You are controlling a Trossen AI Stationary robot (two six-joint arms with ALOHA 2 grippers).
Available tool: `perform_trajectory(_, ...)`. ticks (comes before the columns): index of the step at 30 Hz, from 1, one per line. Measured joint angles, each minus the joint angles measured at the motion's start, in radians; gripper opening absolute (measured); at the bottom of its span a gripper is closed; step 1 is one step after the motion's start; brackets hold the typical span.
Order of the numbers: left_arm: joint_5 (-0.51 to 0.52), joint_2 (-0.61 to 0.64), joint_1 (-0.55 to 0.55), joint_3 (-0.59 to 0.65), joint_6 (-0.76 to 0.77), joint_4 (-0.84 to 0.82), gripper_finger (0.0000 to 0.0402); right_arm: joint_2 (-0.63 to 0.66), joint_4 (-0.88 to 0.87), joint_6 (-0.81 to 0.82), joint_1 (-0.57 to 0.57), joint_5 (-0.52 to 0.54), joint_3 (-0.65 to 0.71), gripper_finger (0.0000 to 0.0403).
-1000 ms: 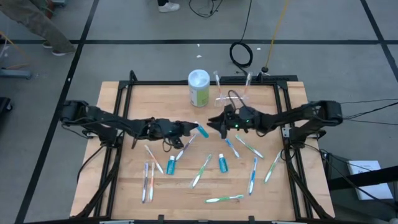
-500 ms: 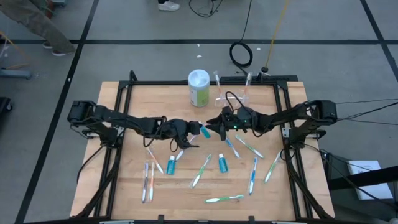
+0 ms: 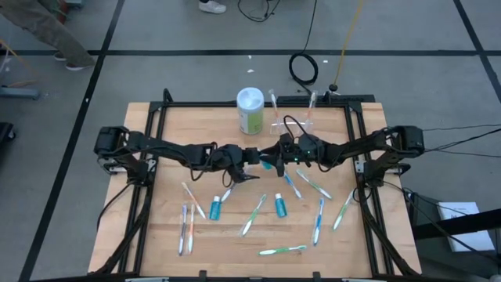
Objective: Pick & Place toothbrushing station
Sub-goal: Put the blue mouthwash into the transparent organizer
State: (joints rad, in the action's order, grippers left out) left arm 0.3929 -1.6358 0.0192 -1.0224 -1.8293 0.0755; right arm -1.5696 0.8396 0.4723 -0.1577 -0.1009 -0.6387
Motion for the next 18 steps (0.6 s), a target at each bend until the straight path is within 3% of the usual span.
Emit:
perform_trajectory(9, 0.005, 0.001, -0.009, -0.005, 0.0, 0.021, 0.0088, 0.0, -0.025, -0.077, 0.0, -0.002, 0.001, 0.0144)
perform_trajectory(18, 0.007, 0.001, -0.013, -0.004, 0.026, 0.016, 0.0088, 0.0, -0.039, -0.093, 0.0, -0.004, 0.001, 0.0094)
